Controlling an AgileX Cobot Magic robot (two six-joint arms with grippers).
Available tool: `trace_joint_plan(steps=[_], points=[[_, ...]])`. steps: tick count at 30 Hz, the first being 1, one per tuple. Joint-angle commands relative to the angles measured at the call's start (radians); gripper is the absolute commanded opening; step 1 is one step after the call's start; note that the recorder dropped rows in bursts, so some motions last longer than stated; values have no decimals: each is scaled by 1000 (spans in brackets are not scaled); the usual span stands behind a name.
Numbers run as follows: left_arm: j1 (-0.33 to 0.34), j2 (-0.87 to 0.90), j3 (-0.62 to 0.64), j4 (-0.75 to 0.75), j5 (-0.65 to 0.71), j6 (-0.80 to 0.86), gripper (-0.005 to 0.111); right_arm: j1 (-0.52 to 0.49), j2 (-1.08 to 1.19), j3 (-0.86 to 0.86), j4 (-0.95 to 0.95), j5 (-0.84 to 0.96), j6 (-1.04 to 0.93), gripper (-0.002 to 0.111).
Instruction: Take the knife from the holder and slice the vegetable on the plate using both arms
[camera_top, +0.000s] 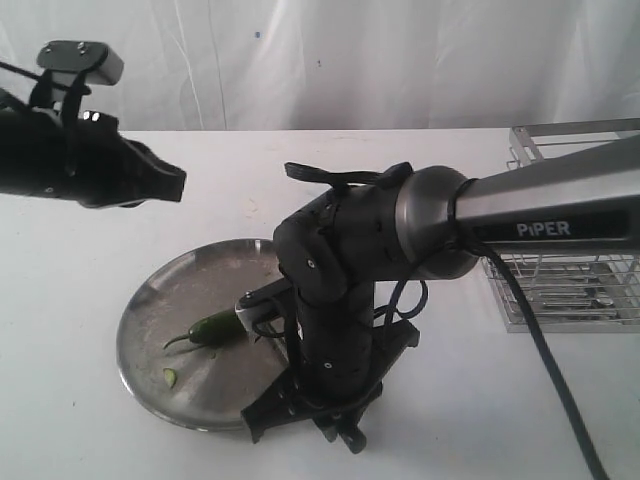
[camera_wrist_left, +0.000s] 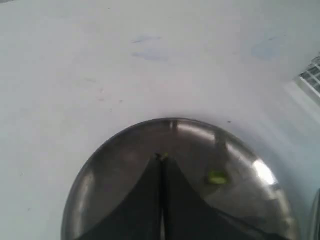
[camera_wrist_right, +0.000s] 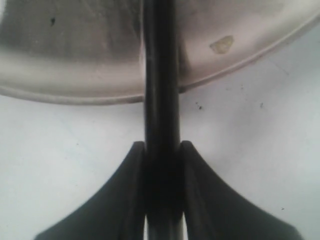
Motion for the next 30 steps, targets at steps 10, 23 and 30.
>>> trace_joint_plan(steps=[10,23,30], points=[[22,-368,388,-7,-192,-65,0,-4,-204,-1,-73,76,-61,0],[22,-390,576,-231,-469,-65,0,-120,-67,-89,128,-69,-276,0],[22,-390,572,-218,-433,-76,0,-120,31,-134,148,-192,-325,23]])
